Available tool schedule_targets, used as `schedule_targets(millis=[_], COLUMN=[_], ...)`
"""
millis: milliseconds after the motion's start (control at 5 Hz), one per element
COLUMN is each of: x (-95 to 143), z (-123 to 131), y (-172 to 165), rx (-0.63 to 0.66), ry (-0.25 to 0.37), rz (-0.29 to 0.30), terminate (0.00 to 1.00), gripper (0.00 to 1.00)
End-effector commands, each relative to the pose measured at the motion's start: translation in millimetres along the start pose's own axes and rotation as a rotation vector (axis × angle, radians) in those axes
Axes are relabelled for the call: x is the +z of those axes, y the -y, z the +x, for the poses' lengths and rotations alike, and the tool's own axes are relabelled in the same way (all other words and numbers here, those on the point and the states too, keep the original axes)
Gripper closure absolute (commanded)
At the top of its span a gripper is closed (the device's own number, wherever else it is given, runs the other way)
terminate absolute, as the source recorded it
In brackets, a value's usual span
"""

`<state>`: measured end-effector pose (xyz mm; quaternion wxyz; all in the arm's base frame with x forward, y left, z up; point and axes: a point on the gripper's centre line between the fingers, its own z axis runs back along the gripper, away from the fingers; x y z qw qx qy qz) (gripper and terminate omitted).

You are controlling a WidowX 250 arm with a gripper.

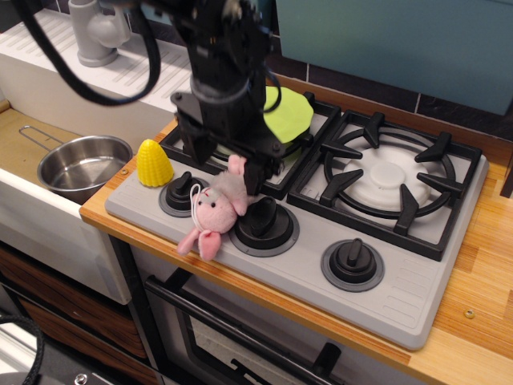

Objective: End effector reaching stuffedrabbit

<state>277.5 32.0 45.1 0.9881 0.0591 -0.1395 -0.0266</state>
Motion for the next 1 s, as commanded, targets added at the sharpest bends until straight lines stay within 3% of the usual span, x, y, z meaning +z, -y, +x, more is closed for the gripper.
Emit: schedule_targets(millis=[0,600,800], x=[-11,-14,-14], z=[-3,-10,-10], y=[7,18,18], rx=[0.033,0.047,0.047], ry=[0.048,0.042,0.042], rz=[0.003,0.006,0.006], terminate=[0.00,0.00,1.00], gripper=[0.00,0.00,0.00])
